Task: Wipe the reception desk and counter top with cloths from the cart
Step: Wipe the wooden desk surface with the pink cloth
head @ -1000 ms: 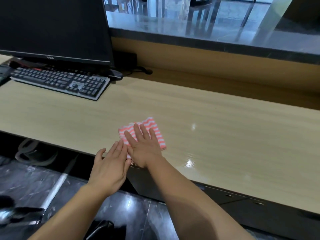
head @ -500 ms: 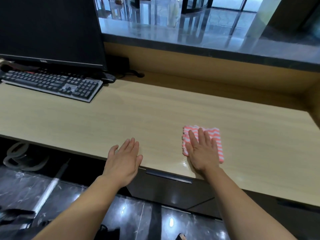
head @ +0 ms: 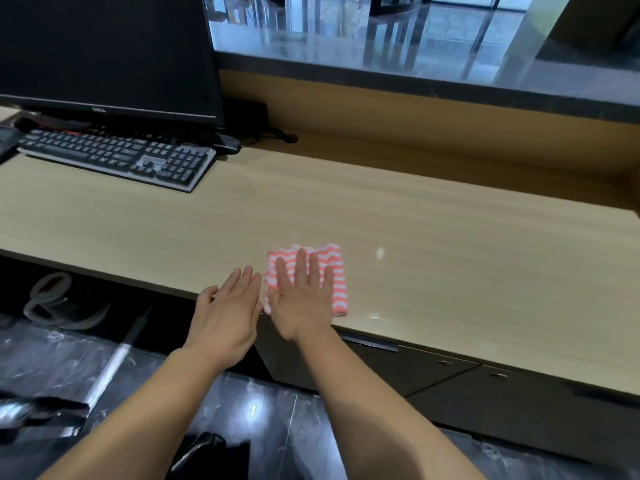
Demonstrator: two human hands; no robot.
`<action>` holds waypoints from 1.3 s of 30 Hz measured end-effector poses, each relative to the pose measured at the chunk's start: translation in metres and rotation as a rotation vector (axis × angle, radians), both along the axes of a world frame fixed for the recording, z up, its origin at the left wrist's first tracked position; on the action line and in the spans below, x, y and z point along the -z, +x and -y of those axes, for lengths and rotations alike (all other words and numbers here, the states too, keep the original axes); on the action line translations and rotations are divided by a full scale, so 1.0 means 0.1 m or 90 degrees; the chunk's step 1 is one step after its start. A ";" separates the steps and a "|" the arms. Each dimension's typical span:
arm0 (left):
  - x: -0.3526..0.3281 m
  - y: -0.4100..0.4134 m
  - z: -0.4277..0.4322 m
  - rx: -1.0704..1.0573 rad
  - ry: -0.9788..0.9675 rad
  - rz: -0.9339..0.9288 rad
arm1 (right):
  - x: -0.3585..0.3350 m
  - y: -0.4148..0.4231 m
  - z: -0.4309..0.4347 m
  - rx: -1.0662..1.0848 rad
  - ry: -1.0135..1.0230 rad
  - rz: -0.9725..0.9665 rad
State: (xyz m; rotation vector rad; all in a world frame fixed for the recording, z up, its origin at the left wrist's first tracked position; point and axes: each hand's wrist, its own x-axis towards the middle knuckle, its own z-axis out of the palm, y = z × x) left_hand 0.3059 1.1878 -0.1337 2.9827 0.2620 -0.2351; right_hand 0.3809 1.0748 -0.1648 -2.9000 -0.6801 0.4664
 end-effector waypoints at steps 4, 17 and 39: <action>0.02 -0.05 -0.02 -0.025 0.028 -0.017 | 0.02 -0.01 0.02 -0.112 0.007 0.003; 0.02 0.19 1.27 0.068 0.033 -0.029 | 0.04 0.12 2.07 -0.003 -0.013 0.036; -0.12 0.71 2.50 0.144 0.082 -0.112 | -0.08 0.82 3.50 0.381 -0.057 0.023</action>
